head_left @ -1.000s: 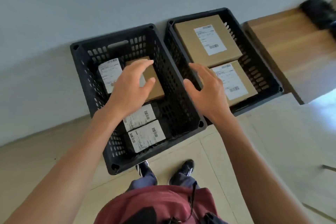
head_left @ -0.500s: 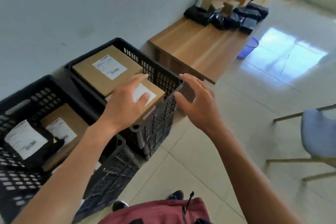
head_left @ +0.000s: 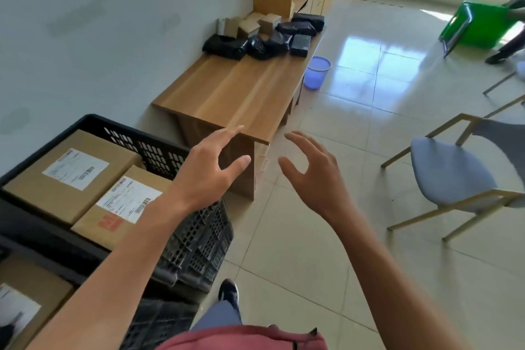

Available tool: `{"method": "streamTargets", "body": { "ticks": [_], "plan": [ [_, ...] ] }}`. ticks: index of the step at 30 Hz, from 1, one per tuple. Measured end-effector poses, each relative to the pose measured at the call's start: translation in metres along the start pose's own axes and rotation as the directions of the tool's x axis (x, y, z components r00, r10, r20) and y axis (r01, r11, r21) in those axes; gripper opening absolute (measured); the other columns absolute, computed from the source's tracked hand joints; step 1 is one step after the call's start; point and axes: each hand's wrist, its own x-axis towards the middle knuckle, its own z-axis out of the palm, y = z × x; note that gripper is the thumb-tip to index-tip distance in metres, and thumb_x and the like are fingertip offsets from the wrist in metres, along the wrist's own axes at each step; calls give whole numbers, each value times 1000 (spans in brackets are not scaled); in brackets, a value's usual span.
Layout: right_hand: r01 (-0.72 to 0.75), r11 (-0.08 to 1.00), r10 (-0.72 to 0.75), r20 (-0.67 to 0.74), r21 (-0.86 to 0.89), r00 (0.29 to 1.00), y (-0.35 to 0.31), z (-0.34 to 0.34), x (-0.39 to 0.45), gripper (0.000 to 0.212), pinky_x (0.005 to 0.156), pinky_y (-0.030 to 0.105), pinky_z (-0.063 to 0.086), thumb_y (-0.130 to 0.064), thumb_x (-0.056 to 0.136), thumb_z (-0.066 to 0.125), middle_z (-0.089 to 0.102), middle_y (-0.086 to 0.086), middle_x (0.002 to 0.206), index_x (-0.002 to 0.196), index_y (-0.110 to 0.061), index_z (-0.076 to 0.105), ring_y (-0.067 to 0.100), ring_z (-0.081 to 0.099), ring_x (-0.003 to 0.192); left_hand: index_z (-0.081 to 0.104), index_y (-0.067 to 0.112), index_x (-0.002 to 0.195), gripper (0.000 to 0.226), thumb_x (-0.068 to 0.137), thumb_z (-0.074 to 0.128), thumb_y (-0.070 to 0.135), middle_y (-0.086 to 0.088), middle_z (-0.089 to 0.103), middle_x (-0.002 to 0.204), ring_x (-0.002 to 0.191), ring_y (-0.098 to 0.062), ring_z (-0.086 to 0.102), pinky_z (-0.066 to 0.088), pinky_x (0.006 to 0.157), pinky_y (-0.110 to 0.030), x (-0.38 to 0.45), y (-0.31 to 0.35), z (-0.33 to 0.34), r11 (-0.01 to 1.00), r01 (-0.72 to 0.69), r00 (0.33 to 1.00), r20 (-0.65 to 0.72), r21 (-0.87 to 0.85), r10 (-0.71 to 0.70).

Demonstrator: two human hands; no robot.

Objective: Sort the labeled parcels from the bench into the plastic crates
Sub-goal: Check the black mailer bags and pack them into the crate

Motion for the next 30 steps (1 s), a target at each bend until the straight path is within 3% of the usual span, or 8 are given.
{"method": "streamTargets", "body": {
  "ticks": [7, 12, 17, 23, 30],
  "plan": [
    [-63, 996, 61, -27, -58, 998, 45, -22, 56, 50, 120, 40, 37, -33, 100, 66, 52, -4, 155, 148, -24, 55, 19, 46, 144, 44, 36, 155, 63, 97, 65, 49, 15, 46, 157, 144, -5, 43, 42, 118, -48, 83, 1, 36, 997, -8, 997, 70, -74, 13],
    [-78, 993, 77, -12, -91, 997, 75, -22, 132, 50, 115, 27, 28, -32, 100, 66, 51, -5, 156, 149, -25, 54, 18, 44, 144, 44, 35, 155, 62, 99, 66, 44, 13, 47, 157, 141, -4, 46, 44, 116, -43, 160, -16, 56, 993, 22, 997, 74, -117, -14],
    [-114, 989, 114, 2, -90, 993, 103, -17, 208, 52, 119, 33, 31, -33, 101, 65, 51, -4, 156, 151, -25, 52, 17, 43, 145, 43, 31, 156, 60, 101, 64, 40, 11, 46, 159, 142, -7, 46, 44, 116, -44, 245, -32, 70, 990, 42, 995, 95, -132, -29],
    [-155, 985, 155, -10, -74, 988, 133, -23, 273, 53, 110, 21, 28, -29, 101, 65, 53, -6, 153, 152, -26, 50, 15, 46, 142, 43, 27, 156, 58, 102, 63, 36, 9, 47, 158, 140, -8, 48, 46, 115, -44, 326, -34, 81, 991, 17, 994, 111, -134, -2],
    [-194, 979, 194, -15, -56, 981, 187, -38, 352, 53, 109, 20, 27, -30, 101, 64, 53, -6, 153, 152, -25, 49, 16, 45, 142, 42, 30, 156, 57, 103, 61, 37, 11, 45, 159, 140, -4, 46, 45, 114, -43, 417, -29, 112, 990, 14, 991, 137, -138, 5]
  ]
}}
